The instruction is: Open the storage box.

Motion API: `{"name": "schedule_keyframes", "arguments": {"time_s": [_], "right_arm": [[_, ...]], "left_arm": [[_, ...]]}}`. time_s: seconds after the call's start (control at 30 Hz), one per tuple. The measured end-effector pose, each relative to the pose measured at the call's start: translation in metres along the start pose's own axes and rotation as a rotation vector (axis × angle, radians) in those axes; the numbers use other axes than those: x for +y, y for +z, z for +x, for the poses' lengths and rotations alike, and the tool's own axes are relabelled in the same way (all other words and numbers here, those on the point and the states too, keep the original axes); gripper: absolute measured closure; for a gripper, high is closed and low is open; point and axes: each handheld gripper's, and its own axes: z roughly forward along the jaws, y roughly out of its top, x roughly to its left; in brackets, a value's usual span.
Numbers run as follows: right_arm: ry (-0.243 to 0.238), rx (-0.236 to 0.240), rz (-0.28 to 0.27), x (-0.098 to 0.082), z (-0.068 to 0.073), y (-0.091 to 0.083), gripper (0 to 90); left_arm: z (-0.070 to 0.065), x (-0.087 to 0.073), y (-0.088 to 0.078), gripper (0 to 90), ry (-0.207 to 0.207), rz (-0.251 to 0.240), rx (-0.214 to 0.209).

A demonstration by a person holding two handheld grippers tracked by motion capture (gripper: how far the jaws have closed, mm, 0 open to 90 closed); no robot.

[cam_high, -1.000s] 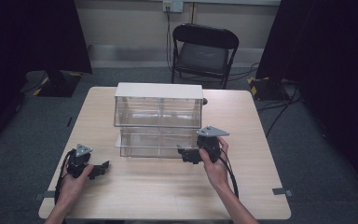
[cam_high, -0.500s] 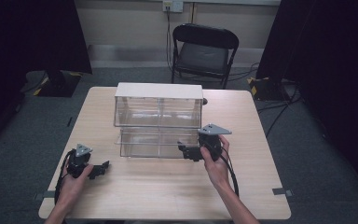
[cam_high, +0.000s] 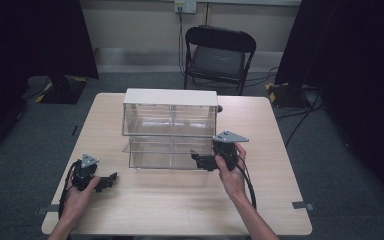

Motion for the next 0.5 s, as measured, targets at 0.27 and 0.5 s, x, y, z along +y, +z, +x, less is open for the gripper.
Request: {"name": "schedule_keyframes", "arguments": {"time_s": [0.27, 0.5], "right_arm": [[0.0, 0.0, -0.006, 0.0006, -0.0003, -0.0002, 6.8], [0.0, -0.001, -0.007, 0.0007, -0.0002, -0.0002, 6.8]], "left_arm": [[0.0, 0.0, 0.0, 7.4, 0.0, 0.0, 0.0], [0.0, 0.0, 0.0, 7.4, 0.0, 0.0, 0.0]]}}
